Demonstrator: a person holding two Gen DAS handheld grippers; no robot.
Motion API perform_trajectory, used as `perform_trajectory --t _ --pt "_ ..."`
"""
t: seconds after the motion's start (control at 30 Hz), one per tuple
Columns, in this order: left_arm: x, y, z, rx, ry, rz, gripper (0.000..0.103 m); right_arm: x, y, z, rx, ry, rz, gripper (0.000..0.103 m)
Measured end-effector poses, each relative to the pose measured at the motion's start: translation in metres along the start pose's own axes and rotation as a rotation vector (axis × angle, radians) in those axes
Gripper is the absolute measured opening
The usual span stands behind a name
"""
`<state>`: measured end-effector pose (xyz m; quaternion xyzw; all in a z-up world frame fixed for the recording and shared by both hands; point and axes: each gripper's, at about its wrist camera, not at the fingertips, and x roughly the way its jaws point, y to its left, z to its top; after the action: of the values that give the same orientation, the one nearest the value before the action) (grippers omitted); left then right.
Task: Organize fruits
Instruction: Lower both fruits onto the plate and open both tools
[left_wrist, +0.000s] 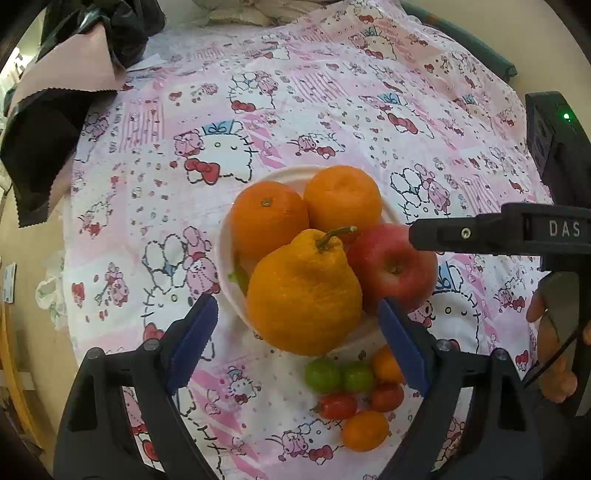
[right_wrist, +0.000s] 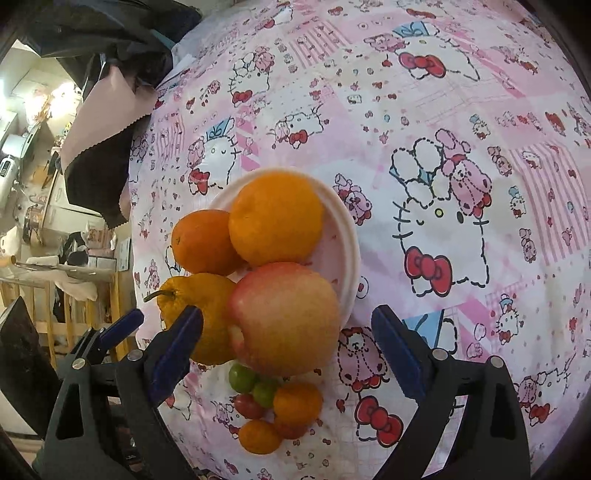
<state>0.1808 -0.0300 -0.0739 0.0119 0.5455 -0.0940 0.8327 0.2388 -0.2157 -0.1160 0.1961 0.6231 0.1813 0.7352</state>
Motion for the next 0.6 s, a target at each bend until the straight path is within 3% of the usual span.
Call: perform_trajectory --t 0.4,0.6 --pt "-0.031 0.024 -0.014 -0.107 -0.038 0.022 0.086 -0.028 -0.004 -0.013 0.015 -0.068 -0.003 0.095" --pt "-0.047 0.028 -0.03 -0.1 -0.055 0.044 0.086 -0.04 -0.002 -0.036 0.012 -0.091 0.007 0.095"
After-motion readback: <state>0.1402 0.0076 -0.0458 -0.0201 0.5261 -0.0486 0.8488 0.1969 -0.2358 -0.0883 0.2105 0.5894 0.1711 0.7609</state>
